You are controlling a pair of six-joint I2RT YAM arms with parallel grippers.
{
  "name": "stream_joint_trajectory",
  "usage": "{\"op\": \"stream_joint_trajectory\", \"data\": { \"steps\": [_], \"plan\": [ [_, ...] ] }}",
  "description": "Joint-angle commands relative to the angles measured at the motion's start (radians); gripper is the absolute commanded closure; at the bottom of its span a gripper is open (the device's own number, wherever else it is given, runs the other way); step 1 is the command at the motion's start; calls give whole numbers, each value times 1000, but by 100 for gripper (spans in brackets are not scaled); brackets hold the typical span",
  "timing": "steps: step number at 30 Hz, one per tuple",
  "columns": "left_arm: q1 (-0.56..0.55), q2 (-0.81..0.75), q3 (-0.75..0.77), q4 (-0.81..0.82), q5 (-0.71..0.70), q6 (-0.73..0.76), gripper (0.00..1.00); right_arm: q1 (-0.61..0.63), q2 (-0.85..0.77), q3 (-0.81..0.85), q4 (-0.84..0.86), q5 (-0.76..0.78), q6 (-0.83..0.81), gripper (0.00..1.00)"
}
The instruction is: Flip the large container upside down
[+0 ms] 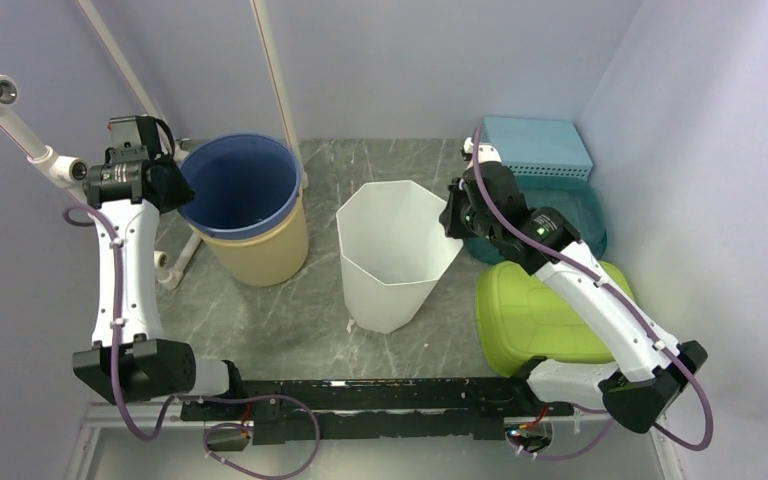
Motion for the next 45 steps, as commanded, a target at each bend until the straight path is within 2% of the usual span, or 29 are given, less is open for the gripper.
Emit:
{"op": "stream_joint_trajectory", "data": {
  "steps": [1,2,4,8,12,14,19,21,23,27,29,31,35,37,42,45],
  "plan": [
    [3,-64,-3,43,38,27,45,-2,6,33,113,-55,31,100],
    [4,-76,-8,38,42,19,35,-3,16,40,109,-57,31,100],
    [3,-101,-7,31,55,8,22,-2,34,52,103,-63,28,100],
    [3,-131,61,-3,84,2,7,-3,63,65,100,-74,17,100],
    [4,-140,153,-44,133,2,6,-3,85,88,89,-86,1,100],
    [3,-146,188,-52,202,-9,6,-2,98,103,74,-75,0,100],
    [0,-185,164,57,633,-114,8,-2,128,147,34,-50,-18,100],
    [-28,-200,125,117,719,-166,9,-2,133,159,33,-41,-31,100],
    [-110,-196,133,101,680,-173,8,1,130,164,43,-33,-41,100],
    [-433,-134,188,3,474,-166,8,4,133,170,48,2,-58,100],
    [-542,-122,179,-10,375,-192,9,8,145,178,38,23,-54,100],
    [-594,-141,122,8,303,-229,10,11,151,185,36,35,-50,100],
    [-681,-138,34,30,267,-284,16,34,157,195,43,44,-50,100],
    [-732,-136,8,19,187,-294,16,48,161,203,37,58,-55,100],
    [-778,-122,-51,53,189,-298,21,78,172,219,21,82,-66,100],
    [-805,-103,-65,38,138,-309,29,98,180,233,1,104,-77,100]
  ]
}}
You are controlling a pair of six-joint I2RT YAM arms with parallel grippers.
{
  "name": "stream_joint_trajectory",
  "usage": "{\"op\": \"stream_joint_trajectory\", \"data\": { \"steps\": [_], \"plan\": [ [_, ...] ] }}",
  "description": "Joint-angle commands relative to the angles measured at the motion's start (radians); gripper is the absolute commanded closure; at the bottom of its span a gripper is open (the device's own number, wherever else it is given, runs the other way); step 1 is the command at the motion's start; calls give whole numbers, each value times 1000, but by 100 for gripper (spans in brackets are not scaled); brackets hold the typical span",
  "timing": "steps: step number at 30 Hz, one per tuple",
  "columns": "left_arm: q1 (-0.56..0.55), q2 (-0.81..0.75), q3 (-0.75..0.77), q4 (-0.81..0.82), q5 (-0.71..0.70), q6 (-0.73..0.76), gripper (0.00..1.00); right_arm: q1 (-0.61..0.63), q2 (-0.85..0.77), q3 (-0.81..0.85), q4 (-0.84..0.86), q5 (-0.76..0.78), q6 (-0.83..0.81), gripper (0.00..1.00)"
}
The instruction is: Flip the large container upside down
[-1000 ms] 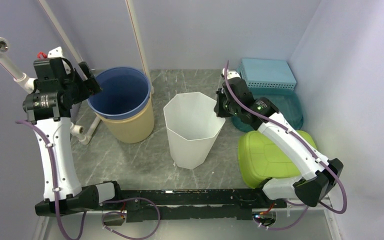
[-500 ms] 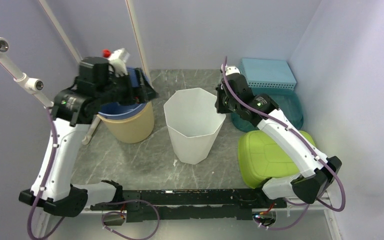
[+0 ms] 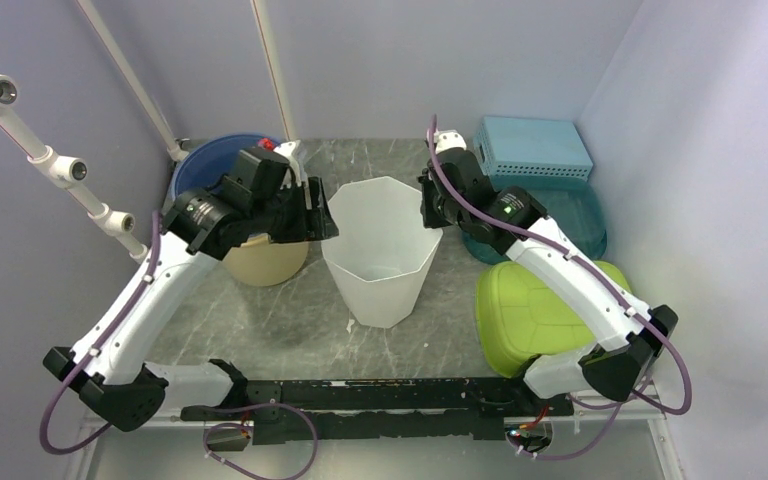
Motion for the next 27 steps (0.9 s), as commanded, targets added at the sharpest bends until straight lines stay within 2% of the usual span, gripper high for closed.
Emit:
{"op": "stream_joint_trajectory", "data": {
  "steps": [1,6,7,10,11,16,18,23,27],
  "plan": [
    [-33,13,-21,15,-103,-35,33,29,1,81,23,52,-8,100],
    [-43,-10,-123,46,-114,-78,56,68,21,143,-15,72,-41,99],
    [-45,-21,-147,59,-111,-88,63,73,28,156,-23,59,-50,97],
    [-46,-62,-242,107,-108,-129,93,80,44,182,-38,-11,-59,93],
    [-46,-86,-280,128,-112,-146,97,81,42,181,-32,-37,-59,90],
    [-46,-194,-480,249,-119,-275,98,79,9,147,25,-165,-43,71],
    [-46,-243,-577,319,-114,-325,97,75,-4,136,51,-206,-31,56],
    [-46,-341,-771,466,-95,-380,97,34,-54,123,92,-320,-7,42],
    [-46,-384,-886,549,-74,-415,97,-1,-109,101,129,-384,-2,39]
  ]
}}
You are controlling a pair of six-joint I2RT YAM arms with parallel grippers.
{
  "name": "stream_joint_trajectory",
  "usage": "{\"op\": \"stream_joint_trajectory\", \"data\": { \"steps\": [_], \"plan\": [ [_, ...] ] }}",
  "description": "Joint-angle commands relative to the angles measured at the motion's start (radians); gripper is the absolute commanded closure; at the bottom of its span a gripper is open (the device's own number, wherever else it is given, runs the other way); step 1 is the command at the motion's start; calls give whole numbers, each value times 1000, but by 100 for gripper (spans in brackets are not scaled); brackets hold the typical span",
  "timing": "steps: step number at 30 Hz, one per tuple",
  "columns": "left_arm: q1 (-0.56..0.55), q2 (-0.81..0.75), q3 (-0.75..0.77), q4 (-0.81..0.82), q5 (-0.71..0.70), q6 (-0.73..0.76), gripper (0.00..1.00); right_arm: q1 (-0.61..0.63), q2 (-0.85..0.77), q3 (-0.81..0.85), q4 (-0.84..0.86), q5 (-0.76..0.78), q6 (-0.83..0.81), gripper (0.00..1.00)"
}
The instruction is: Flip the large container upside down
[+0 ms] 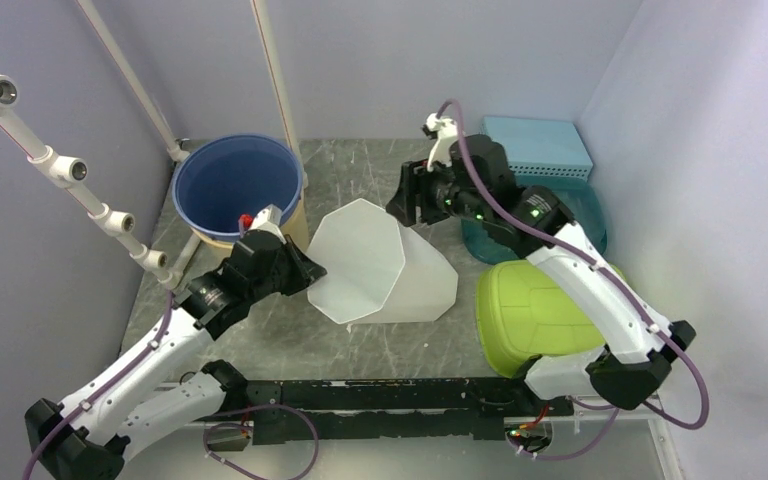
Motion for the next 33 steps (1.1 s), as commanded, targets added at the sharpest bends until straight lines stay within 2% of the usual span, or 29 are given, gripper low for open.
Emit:
{"op": "stream_joint_trajectory", "data": {
  "steps": [1,6,9,16,25,30,33],
  "plan": [
    [-6,-16,-137,56,40,-54,97,-43,-92,-10,93,-82,16,38],
    [-15,6,-253,161,67,-110,97,-92,-111,-71,80,-47,33,37],
    [-37,15,-274,190,56,-129,97,-120,-120,-116,81,-71,45,36],
    [-38,3,-158,89,-28,-23,97,-137,-122,-188,117,-141,60,36],
    [-73,32,37,54,-28,130,97,-143,-101,-193,120,-132,49,36],
    [-135,18,-9,187,10,98,97,-148,-96,-200,123,-124,50,36],
    [-201,-4,-60,221,-53,49,97,-150,-100,-212,126,-123,53,36]
  ]
}}
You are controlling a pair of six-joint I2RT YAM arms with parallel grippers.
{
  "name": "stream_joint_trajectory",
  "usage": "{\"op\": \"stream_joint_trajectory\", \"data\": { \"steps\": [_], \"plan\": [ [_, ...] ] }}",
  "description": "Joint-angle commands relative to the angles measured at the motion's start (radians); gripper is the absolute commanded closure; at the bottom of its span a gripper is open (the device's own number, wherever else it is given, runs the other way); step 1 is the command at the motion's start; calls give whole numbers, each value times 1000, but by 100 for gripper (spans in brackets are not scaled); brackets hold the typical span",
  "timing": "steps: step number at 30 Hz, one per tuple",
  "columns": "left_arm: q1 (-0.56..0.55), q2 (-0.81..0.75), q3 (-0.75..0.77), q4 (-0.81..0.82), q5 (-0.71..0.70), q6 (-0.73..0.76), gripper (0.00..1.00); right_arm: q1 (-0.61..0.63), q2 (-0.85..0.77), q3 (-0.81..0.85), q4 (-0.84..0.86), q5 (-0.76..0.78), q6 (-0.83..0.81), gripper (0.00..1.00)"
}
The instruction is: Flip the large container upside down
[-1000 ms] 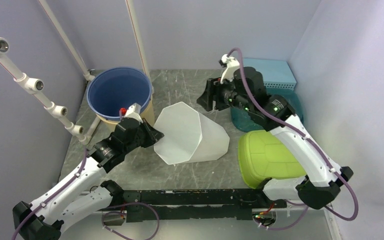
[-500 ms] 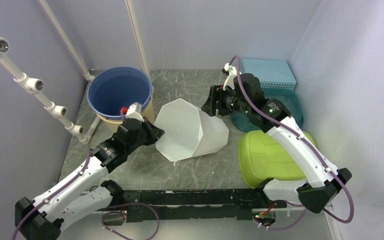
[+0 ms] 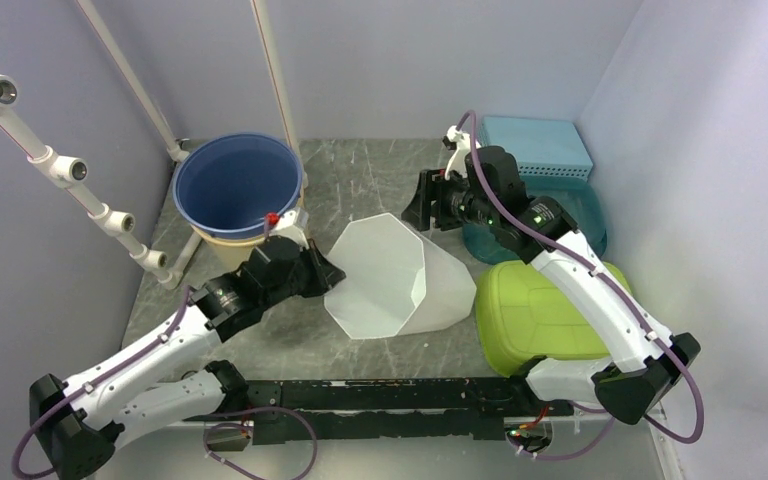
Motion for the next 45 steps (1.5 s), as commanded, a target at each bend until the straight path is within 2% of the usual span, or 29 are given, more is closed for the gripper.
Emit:
{"op": "stream_joint_trajectory", "data": {
  "steps": [1,8,13,16,20,24,26,30,31,36,45],
  "plan": [
    [-92,-46,-69,87,-38,-70,97,-7,-5,-16,43,-16,7,36],
    [-159,-184,-290,179,-178,-248,97,-10,-6,-18,35,-30,-6,35],
    [-164,-263,-400,160,-250,-326,97,-10,-19,-15,16,-31,-37,33],
    [-164,-274,-467,156,-254,-410,97,-10,-45,-48,27,-13,-51,32],
    [-166,-248,-535,171,-253,-495,93,-10,-75,-95,50,-88,-84,30],
    [-166,-220,-523,46,-307,-580,85,-11,-77,-129,42,-150,-101,27],
    [-167,-214,-526,12,-320,-612,77,-11,-80,-158,62,-175,-101,26],
    [-166,-187,-523,-33,-329,-644,70,-10,-29,-198,98,-247,-102,24],
    [-166,-180,-519,-46,-330,-651,65,-10,-12,-202,106,-265,-99,24],
    [-166,-150,-478,-77,-337,-620,48,-10,20,-271,237,-323,-38,25],
    [-166,-93,-376,-152,-331,-567,31,-1,121,-264,196,-292,-61,26]
  ]
}}
